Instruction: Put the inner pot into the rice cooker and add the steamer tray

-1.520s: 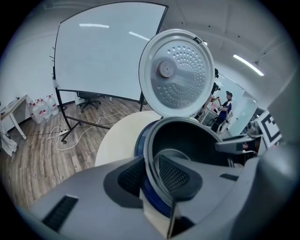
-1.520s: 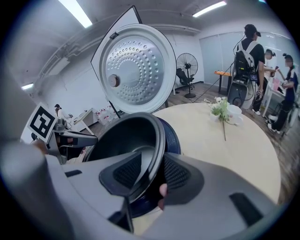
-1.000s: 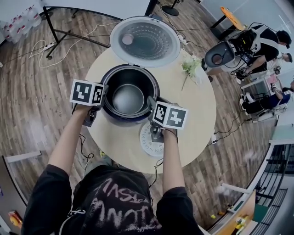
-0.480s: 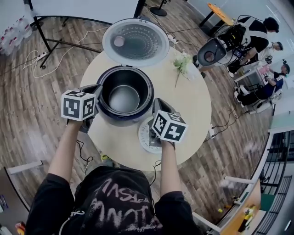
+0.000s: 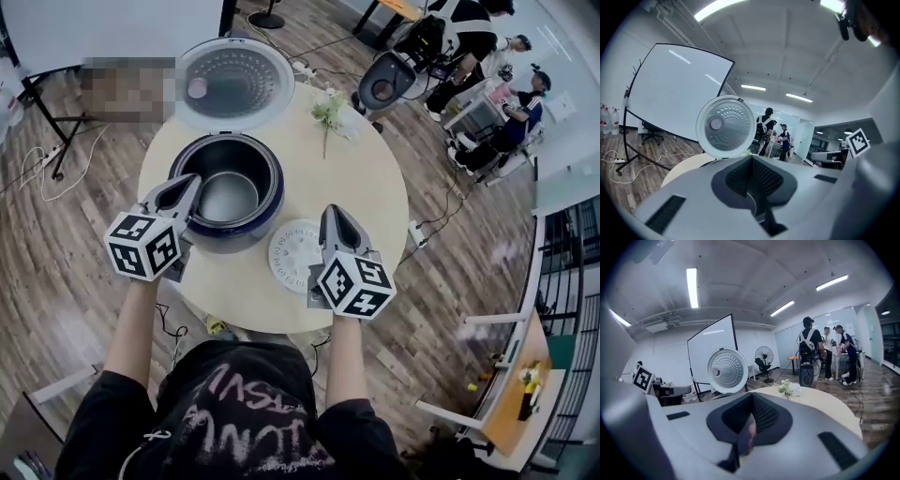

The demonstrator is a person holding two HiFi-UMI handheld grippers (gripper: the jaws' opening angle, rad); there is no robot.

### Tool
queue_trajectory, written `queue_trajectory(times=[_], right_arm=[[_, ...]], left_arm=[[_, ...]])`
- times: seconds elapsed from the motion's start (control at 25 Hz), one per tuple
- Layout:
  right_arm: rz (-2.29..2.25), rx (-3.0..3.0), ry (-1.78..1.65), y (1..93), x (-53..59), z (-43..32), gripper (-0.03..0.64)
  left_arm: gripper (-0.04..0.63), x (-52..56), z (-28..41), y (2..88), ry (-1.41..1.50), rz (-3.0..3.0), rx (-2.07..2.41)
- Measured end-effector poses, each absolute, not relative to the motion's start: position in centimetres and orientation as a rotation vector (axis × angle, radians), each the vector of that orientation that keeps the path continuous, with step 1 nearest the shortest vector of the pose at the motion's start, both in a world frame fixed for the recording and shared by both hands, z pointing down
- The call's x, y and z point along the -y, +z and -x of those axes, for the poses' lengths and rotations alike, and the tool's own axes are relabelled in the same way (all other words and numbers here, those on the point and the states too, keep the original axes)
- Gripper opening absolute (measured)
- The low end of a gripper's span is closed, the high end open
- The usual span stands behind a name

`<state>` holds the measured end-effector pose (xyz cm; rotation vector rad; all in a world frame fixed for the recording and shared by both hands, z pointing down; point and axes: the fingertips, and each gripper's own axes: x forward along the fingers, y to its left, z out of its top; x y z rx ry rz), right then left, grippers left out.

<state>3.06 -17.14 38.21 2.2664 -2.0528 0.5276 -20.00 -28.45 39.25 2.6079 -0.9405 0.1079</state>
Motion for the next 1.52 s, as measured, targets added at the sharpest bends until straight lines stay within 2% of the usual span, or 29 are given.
queue_trajectory(times=[0.6, 0.92, 1.08, 1.16, 1.28, 1.52], right_arm=[[-2.617, 1.822, 0.448, 37.2, 4.5, -13.7, 0.005], [-2.606, 1.878, 0.464, 37.7, 1.4, -18.6, 0.009], [-2.545, 1.956, 0.464, 38.1, 1.3, -19.9, 0.042], [-2.512, 1.994, 0.466, 38.2, 1.4, -20.3, 0.06], [-2.46, 2.056, 0.468, 38.4, 1.5, -20.5, 0.123], [-2.383, 2.115, 0.476, 38.7, 2.2, -20.3, 0.21]], left_arm=[[0.009, 21.2, 6.6, 37.1, 0.043, -2.844, 0.677], [0.01, 17.1, 1.7, 36.9, 0.083, -2.885, 0.773], [0.017, 16.0, 0.7, 36.9, 0.109, -2.883, 0.861], [0.063, 15.7, 0.3, 37.1, 0.12, -2.874, 0.899], [0.127, 15.3, 0.3, 37.3, 0.124, -2.86, 0.943], [0.169, 14.9, 1.3, 37.8, 0.131, -2.806, 1.004]])
